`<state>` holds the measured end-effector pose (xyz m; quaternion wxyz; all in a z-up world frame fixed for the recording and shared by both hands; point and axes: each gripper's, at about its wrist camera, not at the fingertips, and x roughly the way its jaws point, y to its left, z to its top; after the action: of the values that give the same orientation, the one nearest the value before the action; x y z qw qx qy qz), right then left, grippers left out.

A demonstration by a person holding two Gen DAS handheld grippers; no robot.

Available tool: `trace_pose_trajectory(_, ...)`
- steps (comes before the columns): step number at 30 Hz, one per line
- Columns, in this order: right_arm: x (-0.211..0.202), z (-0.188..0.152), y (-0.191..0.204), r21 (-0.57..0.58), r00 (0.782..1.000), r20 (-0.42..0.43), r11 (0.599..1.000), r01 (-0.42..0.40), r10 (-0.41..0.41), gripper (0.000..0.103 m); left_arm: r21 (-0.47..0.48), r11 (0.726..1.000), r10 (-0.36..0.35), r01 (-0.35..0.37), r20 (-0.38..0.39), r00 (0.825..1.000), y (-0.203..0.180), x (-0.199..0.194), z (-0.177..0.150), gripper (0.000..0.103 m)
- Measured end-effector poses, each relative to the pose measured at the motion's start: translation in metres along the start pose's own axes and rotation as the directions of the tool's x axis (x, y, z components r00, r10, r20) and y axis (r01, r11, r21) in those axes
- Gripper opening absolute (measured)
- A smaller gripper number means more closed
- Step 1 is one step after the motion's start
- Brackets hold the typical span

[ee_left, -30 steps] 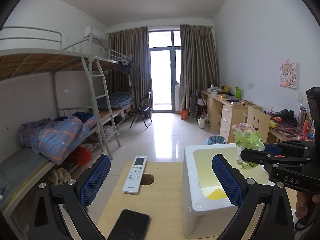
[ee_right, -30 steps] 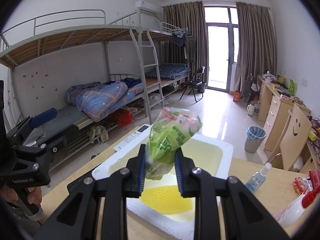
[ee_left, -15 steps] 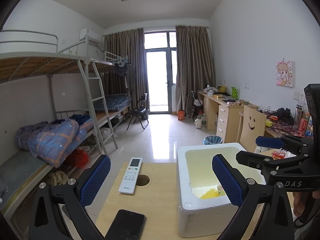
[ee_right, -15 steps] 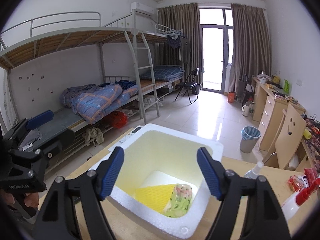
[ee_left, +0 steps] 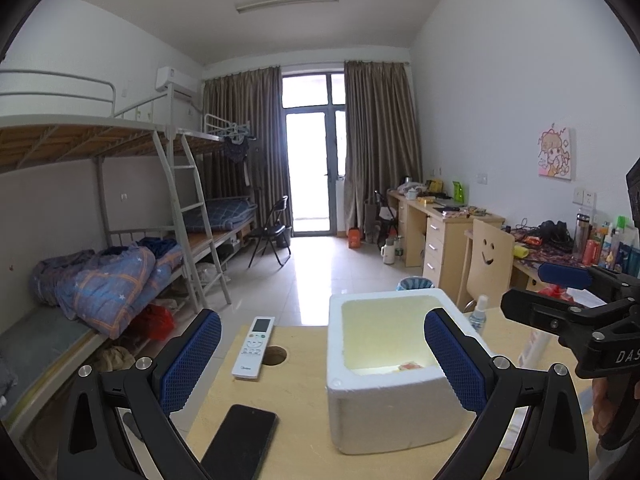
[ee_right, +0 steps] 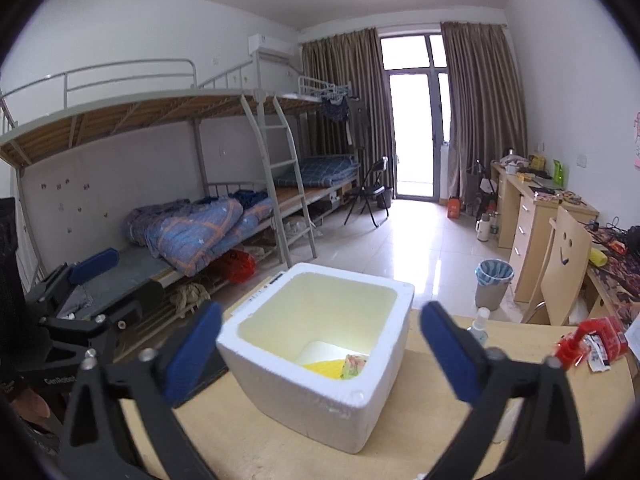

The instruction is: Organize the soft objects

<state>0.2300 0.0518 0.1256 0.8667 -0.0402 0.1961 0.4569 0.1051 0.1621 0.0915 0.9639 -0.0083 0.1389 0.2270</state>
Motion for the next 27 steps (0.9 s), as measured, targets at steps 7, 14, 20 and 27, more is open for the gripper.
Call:
trace_pose_trajectory(7, -0.03, -0.007, 0.002, -0.009, 0.999, 0.019, 0.999, 0.033, -0.033, 0.103, 0.002, 1.0, -0.008, 0.008, 0.012, 1.0, -0.011, -0.026, 0.0, 0.102)
trace_pose_trajectory(14, -0.061, -0.014, 0.006, -0.031, 0.997, 0.061, 0.999, 0.044, -0.042, 0.103, -0.005, 0.999, -0.044, 0.044, 0.033, 0.998, -0.023, -0.053, -0.001, 0.102)
trace_pose_trajectory(20, -0.091, -0.026, 0.011, -0.037, 0.994, 0.1, 0.999, 0.04, -0.036, 0.103, 0.011, 0.997, -0.072, 0.071, 0.056, 0.996, -0.038, -0.08, -0.006, 0.102)
trace_pose_trajectory(27, -0.117, -0.043, 0.012, -0.03, 0.992, 0.114, 0.998, 0.063, -0.059, 0.103, 0.026, 0.994, -0.105, 0.103, 0.123, 0.987, -0.052, -0.115, -0.016, 0.102)
